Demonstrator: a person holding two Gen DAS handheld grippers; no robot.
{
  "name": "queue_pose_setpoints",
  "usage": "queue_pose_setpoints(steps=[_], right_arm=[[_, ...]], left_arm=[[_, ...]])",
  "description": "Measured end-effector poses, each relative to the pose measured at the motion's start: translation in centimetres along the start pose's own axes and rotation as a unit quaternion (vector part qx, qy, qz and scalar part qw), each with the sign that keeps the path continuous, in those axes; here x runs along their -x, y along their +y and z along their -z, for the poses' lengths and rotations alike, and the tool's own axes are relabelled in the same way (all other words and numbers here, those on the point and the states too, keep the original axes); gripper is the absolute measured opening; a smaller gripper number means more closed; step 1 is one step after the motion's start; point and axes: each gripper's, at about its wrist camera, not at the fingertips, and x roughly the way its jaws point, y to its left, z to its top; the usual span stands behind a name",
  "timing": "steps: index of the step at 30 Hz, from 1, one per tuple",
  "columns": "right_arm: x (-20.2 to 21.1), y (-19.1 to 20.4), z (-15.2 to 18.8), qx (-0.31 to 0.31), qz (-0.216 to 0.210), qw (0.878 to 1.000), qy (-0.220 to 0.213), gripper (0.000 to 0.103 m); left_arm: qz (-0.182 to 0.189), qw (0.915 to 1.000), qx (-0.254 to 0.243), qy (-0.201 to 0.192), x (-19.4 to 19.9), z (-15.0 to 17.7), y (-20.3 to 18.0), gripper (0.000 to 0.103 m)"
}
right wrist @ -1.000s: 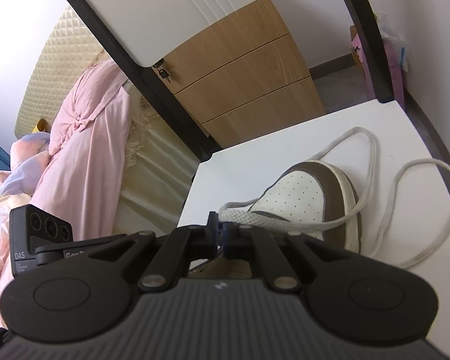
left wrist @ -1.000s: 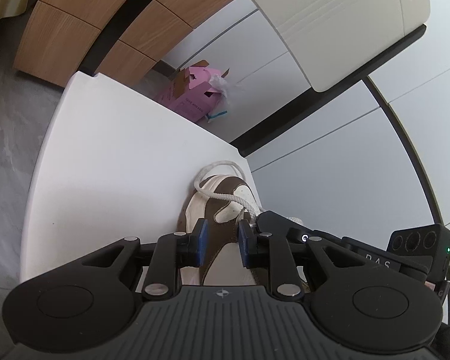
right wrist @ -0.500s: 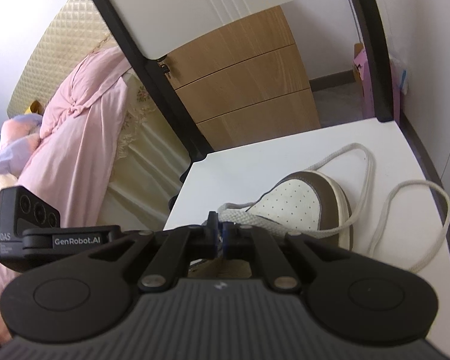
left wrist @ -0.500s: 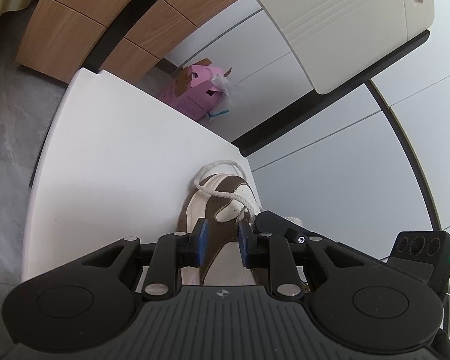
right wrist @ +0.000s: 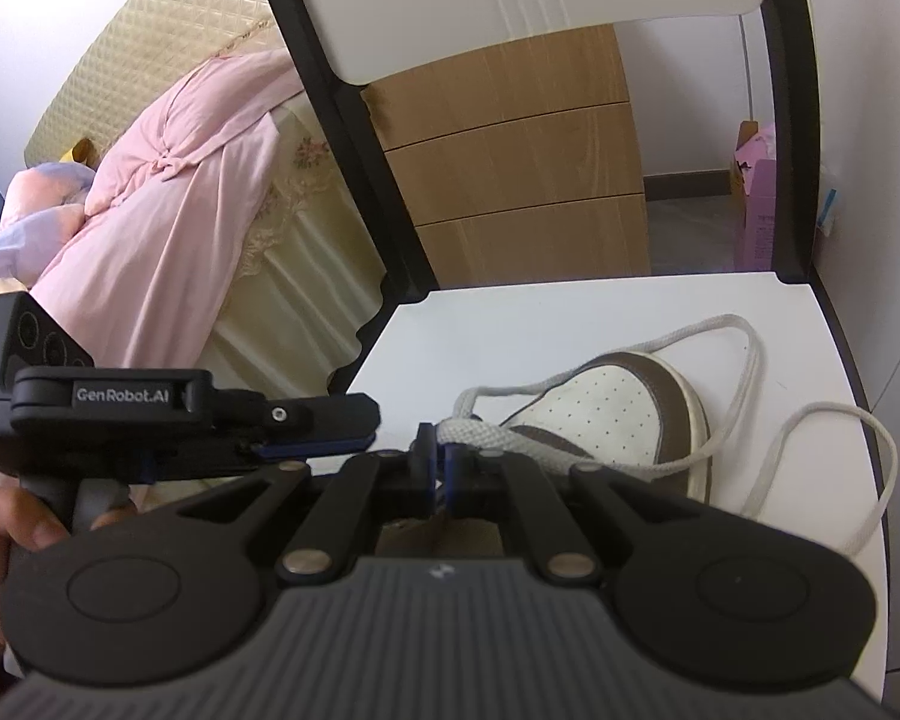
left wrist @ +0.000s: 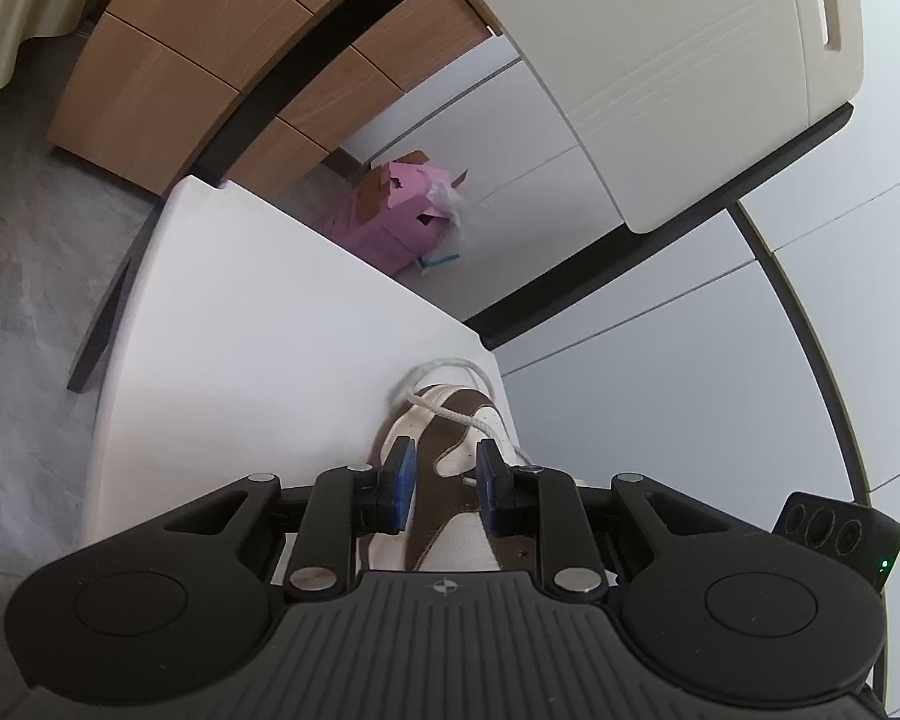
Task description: Lace up shoes with both hands
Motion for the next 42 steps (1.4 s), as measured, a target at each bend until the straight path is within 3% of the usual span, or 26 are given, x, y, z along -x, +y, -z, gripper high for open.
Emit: queue_pose_setpoints(steps=[7,8,10,12,22,25,27,31,35,42], right_arm=[[0.0,0.1,-0.5,0.006,-0.012,1.0,0.019,0.007],[0.1,0.0,-0.5,0.005,-0.02,1.0,0.022,0.011],[0.4,-0.1,-0.6,0.0,-0.045,0.999,0.03,0.033],[0.8,0.2,-0.7,0.006,-0.054,0.998,0.032,0.037],[3.7,1.4,-0.9,0.04,-0.06,0.997,0.036,0.035],[4.6,2.8,-1.2,0.104,-0.049,0.993,0.013,0.031],[4.4,3.8,-1.2,0.167,-0.013,0.986,0.005,0.03],[3.0,4.5,-1.1,0.224,0.017,0.974,0.025,0.029],[1.4,4.5,-1.2,0.248,0.034,0.967,0.057,0.019],[0.2,4.2,-1.3,0.244,0.041,0.965,0.085,0.016]], left_arm=[[-0.007,0.9999,-0.001,0.009,-0.3,0.2,0.1,0.025],[-0.007,0.9999,-0.002,0.01,-0.3,0.2,0.1,0.025],[-0.006,0.9999,-0.004,0.011,-0.4,0.3,0.0,0.025],[-0.008,0.9999,-0.007,0.011,-0.4,0.3,-0.1,0.025],[-0.024,0.9993,-0.028,0.001,0.5,0.3,-0.5,0.025],[-0.036,0.9974,-0.062,0.002,0.9,0.5,-1.4,0.025],[-0.043,0.995,-0.09,0.002,1.4,0.7,-2.0,0.025],[-0.053,0.9901,-0.129,0.006,2.2,1.2,-2.8,0.025],[-0.051,0.9861,-0.158,0.011,3.2,1.8,-3.3,0.025],[-0.023,0.9811,-0.191,0.021,4.5,2.6,-4.0,0.025]])
